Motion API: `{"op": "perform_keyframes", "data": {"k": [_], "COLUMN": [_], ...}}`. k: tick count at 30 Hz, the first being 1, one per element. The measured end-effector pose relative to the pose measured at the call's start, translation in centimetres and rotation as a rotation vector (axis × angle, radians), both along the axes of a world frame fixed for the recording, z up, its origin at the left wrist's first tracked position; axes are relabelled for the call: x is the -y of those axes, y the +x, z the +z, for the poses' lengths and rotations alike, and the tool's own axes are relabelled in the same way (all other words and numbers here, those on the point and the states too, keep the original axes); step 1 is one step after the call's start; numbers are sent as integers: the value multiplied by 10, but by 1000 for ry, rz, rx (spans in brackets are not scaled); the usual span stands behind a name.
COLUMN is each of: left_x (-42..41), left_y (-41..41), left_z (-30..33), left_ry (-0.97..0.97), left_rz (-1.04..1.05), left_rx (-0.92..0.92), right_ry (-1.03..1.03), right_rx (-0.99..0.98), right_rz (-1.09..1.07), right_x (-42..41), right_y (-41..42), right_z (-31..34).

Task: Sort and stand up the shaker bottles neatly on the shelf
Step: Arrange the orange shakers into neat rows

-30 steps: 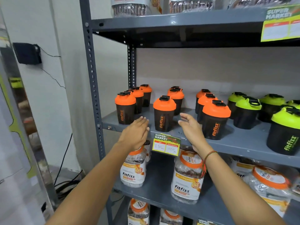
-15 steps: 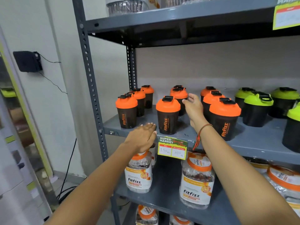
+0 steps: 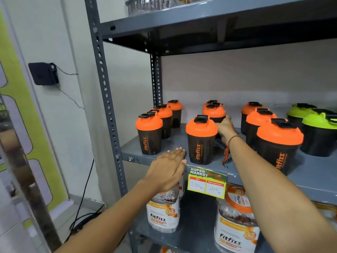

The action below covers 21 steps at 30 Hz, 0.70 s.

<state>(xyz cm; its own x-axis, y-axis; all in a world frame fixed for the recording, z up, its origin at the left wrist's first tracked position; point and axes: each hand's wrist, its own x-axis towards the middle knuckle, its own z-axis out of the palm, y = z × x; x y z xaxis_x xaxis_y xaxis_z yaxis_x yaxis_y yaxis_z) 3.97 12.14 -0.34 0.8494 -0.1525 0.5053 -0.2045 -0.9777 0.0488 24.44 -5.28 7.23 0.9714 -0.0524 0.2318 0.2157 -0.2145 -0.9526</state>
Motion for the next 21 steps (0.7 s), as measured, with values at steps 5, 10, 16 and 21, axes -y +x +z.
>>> {"op": "perform_keyframes", "data": {"k": [5, 10, 16, 21], "left_x": [-1, 0, 1, 3], "left_y": [0, 0, -1, -3], "left_z": [-1, -2, -1, 1], "left_ry": [-8, -13, -8, 2], "left_rz": [-2, -3, -1, 6], "left_rx": [20, 24, 25, 14], "right_ry": [-13, -9, 27, 52], "right_rx": [-30, -10, -8, -30], "right_rz": [29, 38, 97, 146], "right_x": [-1, 3, 8, 11], "right_y": [9, 8, 2, -7], "right_z": [-8, -12, -14, -17]}}
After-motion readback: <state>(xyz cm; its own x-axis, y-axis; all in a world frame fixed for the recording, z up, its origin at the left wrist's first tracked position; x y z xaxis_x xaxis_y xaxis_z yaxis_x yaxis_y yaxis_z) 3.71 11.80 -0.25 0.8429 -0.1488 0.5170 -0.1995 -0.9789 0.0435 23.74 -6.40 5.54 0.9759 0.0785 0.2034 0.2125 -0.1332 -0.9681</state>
